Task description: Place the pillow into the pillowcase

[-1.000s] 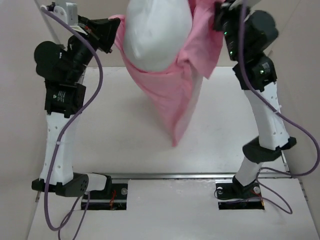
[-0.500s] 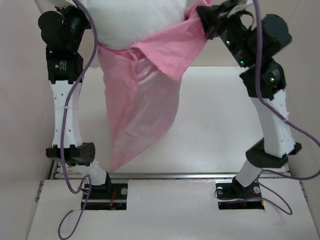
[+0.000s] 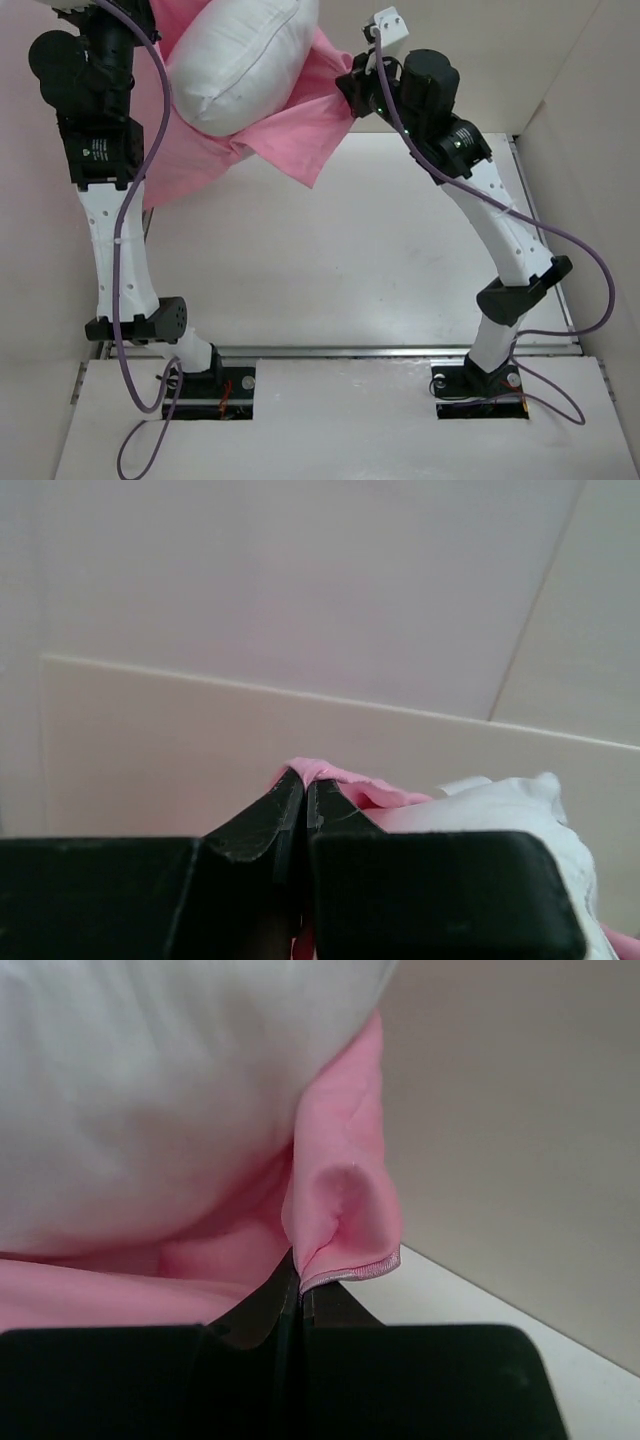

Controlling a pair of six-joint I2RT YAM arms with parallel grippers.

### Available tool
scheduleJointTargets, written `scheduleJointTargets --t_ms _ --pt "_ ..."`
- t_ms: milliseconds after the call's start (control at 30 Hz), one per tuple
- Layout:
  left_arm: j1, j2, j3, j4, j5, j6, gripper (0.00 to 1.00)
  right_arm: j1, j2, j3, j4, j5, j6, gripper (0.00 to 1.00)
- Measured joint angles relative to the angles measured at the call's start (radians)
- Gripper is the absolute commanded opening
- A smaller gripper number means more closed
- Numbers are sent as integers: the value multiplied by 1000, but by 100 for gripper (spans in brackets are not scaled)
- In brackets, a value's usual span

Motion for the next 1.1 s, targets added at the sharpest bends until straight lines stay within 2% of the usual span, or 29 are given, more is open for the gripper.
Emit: scheduleJointTargets --t_ms 100,200,233,267,300,333,367,467,567,600,700,833,967,1100 --pt "-17 -16 -42 119 90 -27 0 -36 -52 -117 4 22 18 0" --pt "-100 -85 -232 219 213 -30 0 -119 -124 -294 9 8 62 0" --pt "-139 -109 -318 250 253 -20 9 -151 -146 -364 14 2 83 0" --pt "-183 -126 -399 268 288 -3 25 -183 -159 -428 11 -3 104 6" --pt "-225 -134 -474 281 320 16 63 -213 -164 -493 14 -11 127 9" --pt "-265 -134 -552 295 349 36 94 -240 -164 -555 12 -14 150 13" --pt "-308 -132 -628 294 378 56 100 -264 -155 -612 -1 -13 177 18" --pt "-393 -91 -782 244 446 98 100 -316 -99 -731 -74 38 259 30" --pt "-430 -32 -827 158 489 139 100 -357 -63 -804 -187 159 338 63" --pt "-430 -19 -827 138 496 148 100 -363 -61 -818 -220 202 366 93" --pt "-427 -16 -824 114 503 168 100 -361 -86 -825 -277 333 433 100" --pt "-452 15 -735 61 444 211 100 -353 -178 -826 -292 434 503 100" --pt "-541 114 -578 -4 337 261 100 -386 -297 -850 -264 416 557 100" --pt "-672 232 -488 -33 189 285 100 -518 -398 -937 -212 311 629 100"
